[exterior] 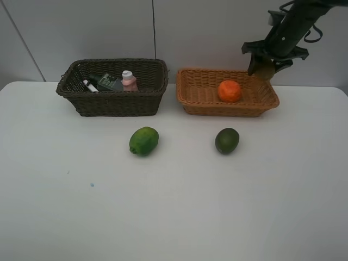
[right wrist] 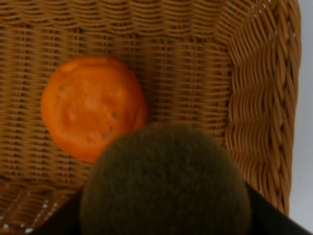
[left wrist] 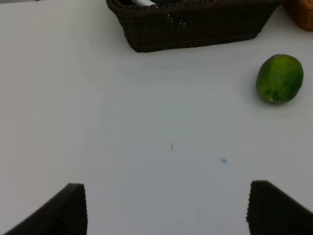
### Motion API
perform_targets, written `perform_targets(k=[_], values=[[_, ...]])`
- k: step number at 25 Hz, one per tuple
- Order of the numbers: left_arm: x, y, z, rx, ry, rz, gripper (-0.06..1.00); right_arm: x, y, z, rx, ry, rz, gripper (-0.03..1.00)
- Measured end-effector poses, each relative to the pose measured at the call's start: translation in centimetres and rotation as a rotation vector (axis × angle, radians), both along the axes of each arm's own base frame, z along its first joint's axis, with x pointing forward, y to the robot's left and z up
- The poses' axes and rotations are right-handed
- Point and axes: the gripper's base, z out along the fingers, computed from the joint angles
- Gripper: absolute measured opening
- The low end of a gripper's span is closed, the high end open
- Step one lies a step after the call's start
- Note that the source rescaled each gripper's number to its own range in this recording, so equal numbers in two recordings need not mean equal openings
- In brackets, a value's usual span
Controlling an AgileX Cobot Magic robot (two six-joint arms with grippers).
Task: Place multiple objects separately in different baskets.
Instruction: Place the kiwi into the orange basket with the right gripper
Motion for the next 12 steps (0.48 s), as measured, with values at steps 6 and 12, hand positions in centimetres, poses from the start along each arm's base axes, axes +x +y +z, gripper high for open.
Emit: perform_targets(k=[6,12], values=[[0.0,0.0,0.0,0.000,0.000,0.000,0.84,1.2,-0.6,-2.5,-0.085,0.035,-0.019,0.92],[0.0,0.0,0.0,0.000,0.000,0.000,0.84,1.1,-0.6,-2.4,-0.081,0.047,-0.025,0.96]])
